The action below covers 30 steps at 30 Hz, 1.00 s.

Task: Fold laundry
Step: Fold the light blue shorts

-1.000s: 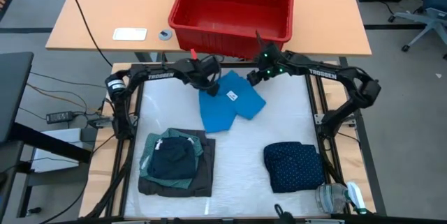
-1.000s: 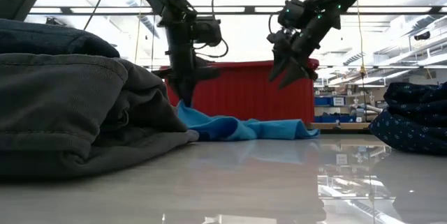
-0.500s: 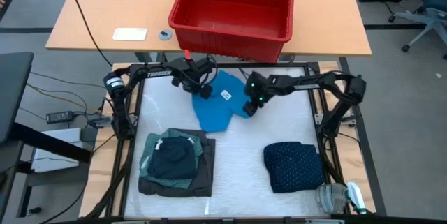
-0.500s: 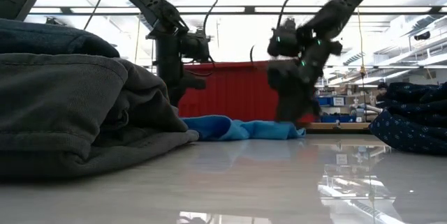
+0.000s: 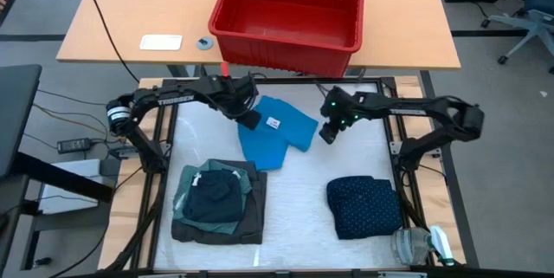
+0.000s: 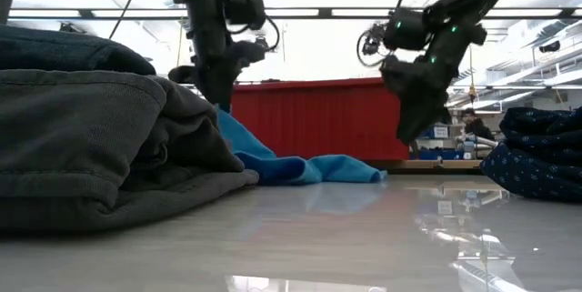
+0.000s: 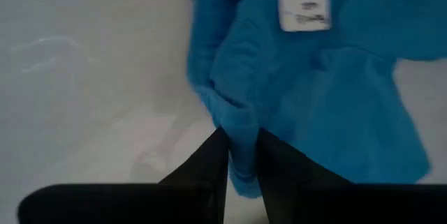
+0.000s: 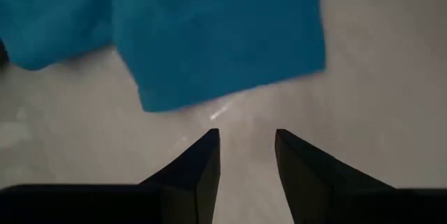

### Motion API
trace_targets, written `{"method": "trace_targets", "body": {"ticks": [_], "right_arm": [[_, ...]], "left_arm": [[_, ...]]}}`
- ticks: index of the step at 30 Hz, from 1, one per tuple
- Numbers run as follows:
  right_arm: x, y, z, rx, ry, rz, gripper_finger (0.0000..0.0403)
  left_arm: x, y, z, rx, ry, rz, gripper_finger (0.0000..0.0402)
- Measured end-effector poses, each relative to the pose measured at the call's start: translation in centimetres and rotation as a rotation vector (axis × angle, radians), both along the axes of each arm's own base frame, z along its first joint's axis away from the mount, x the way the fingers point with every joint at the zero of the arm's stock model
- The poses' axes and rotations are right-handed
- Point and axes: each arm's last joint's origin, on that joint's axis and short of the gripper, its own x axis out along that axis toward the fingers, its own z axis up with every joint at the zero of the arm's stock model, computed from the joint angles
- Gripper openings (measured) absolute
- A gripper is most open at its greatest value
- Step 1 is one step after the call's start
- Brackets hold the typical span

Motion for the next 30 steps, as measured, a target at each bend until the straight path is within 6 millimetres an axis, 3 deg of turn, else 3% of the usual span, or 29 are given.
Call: {"method": "trace_targets", "body": {"ticks": [5, 9, 14, 20, 24, 28, 30], "right_arm": [[0.7, 1.2, 2.7, 0.005, -0.216, 0.047, 0.0146], [3.7, 3.8, 3.3, 0.041, -0.405, 0.124, 0.0146], [8.7, 5.8, 0.6, 0.024, -0.536, 0.071, 0.0141], [13.0, 5.8, -4.8, 0.103, -0.416, -0.065, 0.0124], [13.9, 6.8, -8.0, 0.189, -0.326, -0.088, 0.0114], [13.2, 8.4, -8.0, 0.231, -0.218, -0.116, 0.0109], [12.2, 9.4, -7.0, 0.204, -0.134, -0.116, 0.0109]], "left_arm": [[0.8, -0.1, -0.9, 0.028, 0.021, -0.020, 0.0086], [1.2, 1.5, -3.1, 0.074, 0.127, -0.026, 0.0087], [0.8, 3.8, -4.9, 0.066, 0.185, -0.056, 0.0087], [0.1, 5.4, -4.6, 0.096, 0.180, -0.121, 0.0087], [-0.3, 6.1, -4.5, 0.070, 0.153, -0.182, 0.0087], [-0.5, 6.4, -4.5, 0.064, 0.161, -0.245, 0.0087], [-0.6, 6.2, -4.6, 0.040, 0.157, -0.291, 0.0087]]}}
